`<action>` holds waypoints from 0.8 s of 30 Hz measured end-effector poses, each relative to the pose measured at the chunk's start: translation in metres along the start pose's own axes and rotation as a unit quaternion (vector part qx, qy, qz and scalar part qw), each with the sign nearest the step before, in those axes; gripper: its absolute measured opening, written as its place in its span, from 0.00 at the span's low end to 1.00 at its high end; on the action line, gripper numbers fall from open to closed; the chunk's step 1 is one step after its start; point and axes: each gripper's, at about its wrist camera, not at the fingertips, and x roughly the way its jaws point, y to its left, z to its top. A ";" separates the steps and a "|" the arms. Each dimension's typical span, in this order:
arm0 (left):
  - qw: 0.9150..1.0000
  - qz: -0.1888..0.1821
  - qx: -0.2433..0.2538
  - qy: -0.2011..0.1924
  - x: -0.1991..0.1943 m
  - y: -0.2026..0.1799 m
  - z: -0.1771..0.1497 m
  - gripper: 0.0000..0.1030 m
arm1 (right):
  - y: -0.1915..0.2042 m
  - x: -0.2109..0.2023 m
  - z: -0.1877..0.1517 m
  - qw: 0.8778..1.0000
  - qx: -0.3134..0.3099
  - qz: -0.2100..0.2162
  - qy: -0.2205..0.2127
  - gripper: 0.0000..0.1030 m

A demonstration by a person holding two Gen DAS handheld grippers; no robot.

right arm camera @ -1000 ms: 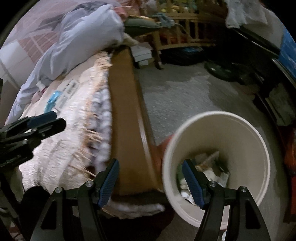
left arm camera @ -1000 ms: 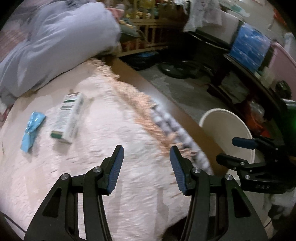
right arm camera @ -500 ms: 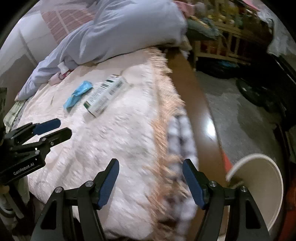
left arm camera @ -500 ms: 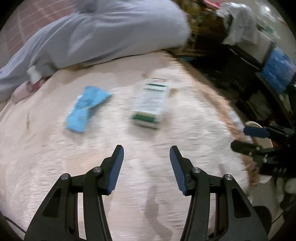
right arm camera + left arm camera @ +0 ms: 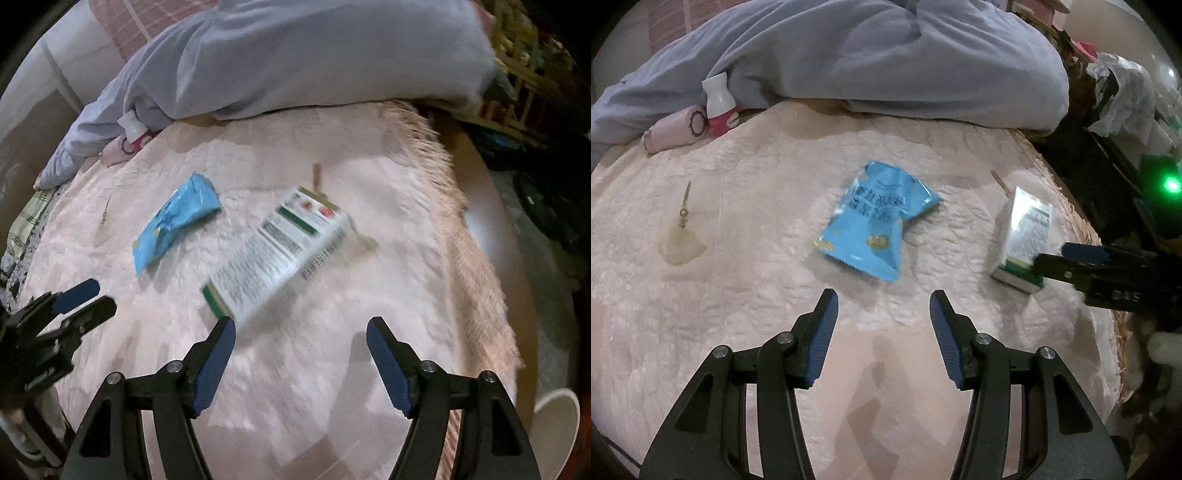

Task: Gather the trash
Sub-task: 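Return both grippers over the blue bag and green box on the bed, then grasp the Watermelon Frost box with the right gripper while the left grasps the blue bag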

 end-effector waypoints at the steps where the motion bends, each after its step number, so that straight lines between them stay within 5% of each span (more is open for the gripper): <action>1: 1.000 -0.001 0.002 -0.001 0.001 0.002 0.003 0.49 | 0.003 0.005 0.005 1.000 -0.001 -0.001 0.002 0.70; 5: 1.000 -0.002 0.011 -0.005 0.011 0.006 0.019 0.49 | 0.013 0.029 0.030 1.000 -0.005 -0.003 0.008 0.81; 12: 0.999 0.008 0.032 0.002 0.043 0.006 0.044 0.50 | 0.028 0.051 0.053 0.999 -0.037 -0.029 0.005 0.81; 20: 0.996 0.038 0.081 0.019 0.083 -0.007 0.053 0.50 | 0.025 0.049 0.044 0.997 -0.069 -0.030 0.002 0.81; 24: 0.997 0.036 0.066 0.027 0.096 0.003 0.061 0.50 | 0.020 0.045 0.040 0.997 -0.068 -0.023 -0.001 0.82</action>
